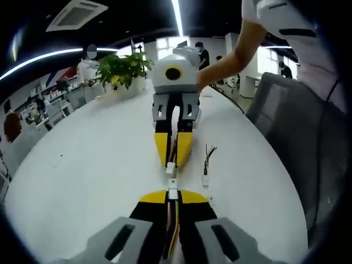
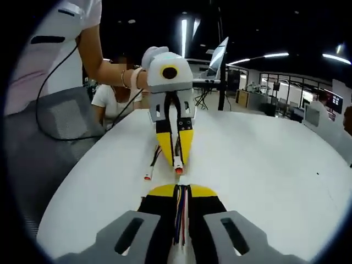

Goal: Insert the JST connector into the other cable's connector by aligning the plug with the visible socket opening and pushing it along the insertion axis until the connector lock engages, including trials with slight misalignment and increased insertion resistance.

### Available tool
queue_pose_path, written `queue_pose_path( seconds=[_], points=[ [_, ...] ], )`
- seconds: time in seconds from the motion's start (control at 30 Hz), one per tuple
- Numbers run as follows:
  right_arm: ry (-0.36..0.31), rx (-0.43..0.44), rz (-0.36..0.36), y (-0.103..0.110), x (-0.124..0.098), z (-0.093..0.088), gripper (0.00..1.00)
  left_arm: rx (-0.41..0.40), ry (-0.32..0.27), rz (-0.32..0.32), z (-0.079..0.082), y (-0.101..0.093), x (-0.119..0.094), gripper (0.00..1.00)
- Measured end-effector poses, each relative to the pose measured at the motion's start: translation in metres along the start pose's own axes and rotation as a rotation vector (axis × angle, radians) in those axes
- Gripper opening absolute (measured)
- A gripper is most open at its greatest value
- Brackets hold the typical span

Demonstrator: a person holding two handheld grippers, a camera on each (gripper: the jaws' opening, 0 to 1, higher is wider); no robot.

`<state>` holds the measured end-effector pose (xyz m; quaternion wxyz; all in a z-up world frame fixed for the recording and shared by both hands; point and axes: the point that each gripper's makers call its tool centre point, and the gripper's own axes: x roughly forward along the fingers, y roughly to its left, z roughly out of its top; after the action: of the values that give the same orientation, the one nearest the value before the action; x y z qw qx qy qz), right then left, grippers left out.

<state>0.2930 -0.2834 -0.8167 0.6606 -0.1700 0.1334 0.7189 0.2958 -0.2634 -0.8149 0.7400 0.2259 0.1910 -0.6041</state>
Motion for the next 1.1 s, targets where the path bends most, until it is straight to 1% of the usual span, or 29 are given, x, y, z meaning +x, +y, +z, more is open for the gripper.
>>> queue_pose_path(
  seconds=[0.1, 0.3, 0.47, 0.63, 0.83, 0.93, 1.1],
  points=[
    [-0.003, -0.021, 0.008, -0.001, 0.000, -0.001, 0.04, -0.009, -0.003, -0.011, 0.004, -0.001, -0.002, 0.00],
    [0.011, -0.048, 0.015, 0.003, 0.003, 0.003, 0.03, 0.009, 0.010, -0.027, 0.010, -0.005, -0.002, 0.00],
    [0.009, -0.051, 0.020, 0.005, 0.002, 0.005, 0.03, 0.007, 0.012, -0.031, 0.010, -0.006, -0.002, 0.00],
    [0.010, -0.049, 0.028, 0.008, 0.003, 0.005, 0.03, 0.015, 0.028, -0.037, 0.009, -0.009, 0.000, 0.00],
    [0.007, -0.037, 0.039, 0.011, 0.003, 0.005, 0.03, 0.012, 0.029, -0.034, 0.009, -0.007, 0.001, 0.00],
    [0.006, -0.032, 0.039, 0.010, 0.004, 0.005, 0.03, 0.014, 0.041, -0.033, 0.007, -0.007, 0.002, 0.00],
    [0.005, -0.049, 0.044, 0.012, 0.004, 0.006, 0.03, 0.023, 0.038, -0.041, 0.008, -0.008, 0.000, 0.00]
  ],
)
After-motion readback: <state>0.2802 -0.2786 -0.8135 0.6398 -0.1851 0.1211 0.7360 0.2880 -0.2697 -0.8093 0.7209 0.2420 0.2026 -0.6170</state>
